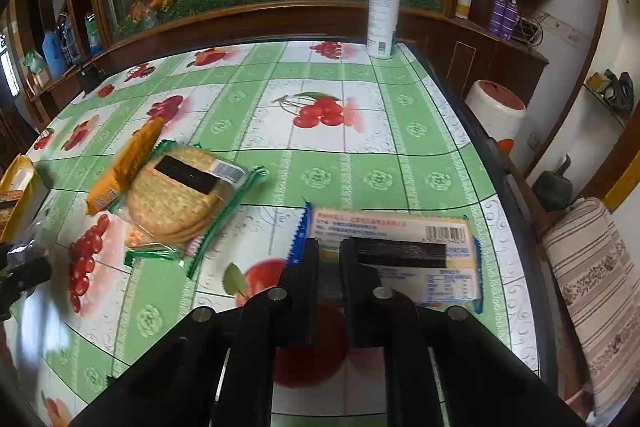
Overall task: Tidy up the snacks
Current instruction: 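Lift the held items and carry them toward the white tray, then open the left tool over the tray while the right tool releases the boxed snack there, then reach the left tool to the orange biscuit pack while the right tool reaches the round cracker pack, then close the left tool on the orange biscuit pack while the right tool grasps the round cracker pack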
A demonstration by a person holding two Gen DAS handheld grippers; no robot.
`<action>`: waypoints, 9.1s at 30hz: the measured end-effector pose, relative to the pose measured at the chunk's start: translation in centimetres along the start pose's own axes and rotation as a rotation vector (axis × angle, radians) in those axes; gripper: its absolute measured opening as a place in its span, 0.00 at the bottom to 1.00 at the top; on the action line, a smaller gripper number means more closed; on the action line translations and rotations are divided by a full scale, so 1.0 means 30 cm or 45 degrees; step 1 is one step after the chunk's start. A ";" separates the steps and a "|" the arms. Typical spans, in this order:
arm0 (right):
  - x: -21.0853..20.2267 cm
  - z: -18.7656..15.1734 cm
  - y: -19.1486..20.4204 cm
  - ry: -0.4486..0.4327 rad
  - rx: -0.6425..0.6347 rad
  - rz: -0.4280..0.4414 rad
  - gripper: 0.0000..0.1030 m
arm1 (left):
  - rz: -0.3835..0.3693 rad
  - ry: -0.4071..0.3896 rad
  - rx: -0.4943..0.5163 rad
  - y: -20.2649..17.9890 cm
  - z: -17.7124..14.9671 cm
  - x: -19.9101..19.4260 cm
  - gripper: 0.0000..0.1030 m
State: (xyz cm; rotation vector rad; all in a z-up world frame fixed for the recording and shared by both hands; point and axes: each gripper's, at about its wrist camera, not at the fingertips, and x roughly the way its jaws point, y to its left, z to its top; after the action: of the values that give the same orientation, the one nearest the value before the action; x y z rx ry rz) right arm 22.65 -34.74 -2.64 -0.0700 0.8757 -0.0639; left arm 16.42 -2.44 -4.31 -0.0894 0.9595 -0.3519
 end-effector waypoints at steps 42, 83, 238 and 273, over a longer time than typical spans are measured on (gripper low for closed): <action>-0.006 0.151 0.137 0.359 -0.824 0.212 1.00 | -0.140 -0.047 0.002 -0.055 -0.050 -0.092 0.59; -0.351 -0.190 0.214 0.250 -0.058 1.131 0.55 | 0.252 -0.309 -0.177 0.042 -0.272 -0.436 0.60; 0.145 0.112 0.176 0.085 -0.268 0.736 1.00 | 0.106 0.179 0.197 -0.117 0.219 0.312 0.81; 0.142 0.108 0.327 0.122 -0.475 0.643 0.97 | 0.256 0.073 0.073 -0.058 0.150 0.235 0.67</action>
State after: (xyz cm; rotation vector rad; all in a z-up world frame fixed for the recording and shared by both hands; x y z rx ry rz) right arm 28.13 -25.22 -4.70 -0.1930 0.9711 0.5733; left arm 23.30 -6.78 -6.87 0.0696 1.0051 -0.1968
